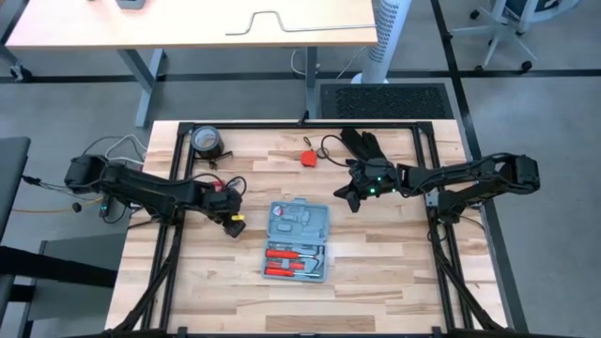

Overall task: Prefit tool cases
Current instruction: Put the orange hex key set into the gray prefit tool case

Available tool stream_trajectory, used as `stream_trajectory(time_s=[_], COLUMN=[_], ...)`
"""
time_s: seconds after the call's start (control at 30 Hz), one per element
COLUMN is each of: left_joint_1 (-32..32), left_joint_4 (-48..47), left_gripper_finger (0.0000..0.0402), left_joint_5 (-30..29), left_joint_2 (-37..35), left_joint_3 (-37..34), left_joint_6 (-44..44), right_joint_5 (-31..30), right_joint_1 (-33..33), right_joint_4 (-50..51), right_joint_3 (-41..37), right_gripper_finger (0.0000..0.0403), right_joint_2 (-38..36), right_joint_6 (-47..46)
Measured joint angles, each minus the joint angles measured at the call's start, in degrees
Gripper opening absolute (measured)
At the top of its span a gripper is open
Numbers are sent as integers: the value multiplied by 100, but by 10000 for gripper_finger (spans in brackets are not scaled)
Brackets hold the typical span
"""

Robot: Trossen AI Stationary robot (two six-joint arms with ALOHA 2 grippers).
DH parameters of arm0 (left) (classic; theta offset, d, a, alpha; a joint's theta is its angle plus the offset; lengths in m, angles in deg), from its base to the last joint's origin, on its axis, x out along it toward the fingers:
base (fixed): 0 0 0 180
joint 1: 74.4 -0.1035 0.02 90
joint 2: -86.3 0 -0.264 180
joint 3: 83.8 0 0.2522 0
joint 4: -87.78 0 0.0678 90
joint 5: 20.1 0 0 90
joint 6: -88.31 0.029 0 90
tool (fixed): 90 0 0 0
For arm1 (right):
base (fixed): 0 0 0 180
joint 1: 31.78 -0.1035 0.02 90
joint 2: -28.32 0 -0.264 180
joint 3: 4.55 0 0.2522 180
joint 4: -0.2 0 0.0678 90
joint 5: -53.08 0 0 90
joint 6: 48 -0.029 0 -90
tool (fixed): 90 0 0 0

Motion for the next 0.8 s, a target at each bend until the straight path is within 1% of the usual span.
stream_trajectory(time_s=[0.1, 0.23, 0.33, 0.47, 0.57, 0.7, 0.8], left_joint_1=[-10, -8, -9, 33, 78, 273, 600], left_joint_4=[259, 269, 202, 109, -160, -396, -658], left_gripper_finger=[1, 1, 0, 0, 0, 0, 0], left_joint_5=[127, -30, -182, -351, -400, -224, -112], left_joint_2=[301, 639, 627, 336, 241, 198, 206], left_joint_3=[-13, 82, 310, 791, 1009, 1081, 1009], left_joint_6=[-117, -216, 6, 331, 461, 385, -9], right_joint_5=[0, 0, 0, 0, 0, 0, 7], right_joint_1=[0, 0, 0, 0, 0, 0, -13], right_joint_4=[12, 47, 49, 52, 77, 176, 203], right_joint_3=[0, 0, 0, 0, 0, 0, 0], right_gripper_finger=[30, 26, 23, 23, 23, 23, 23], right_joint_2=[0, 0, 0, -1, 0, 0, 0], right_joint_6=[14, 21, 22, 43, 61, 66, 66])
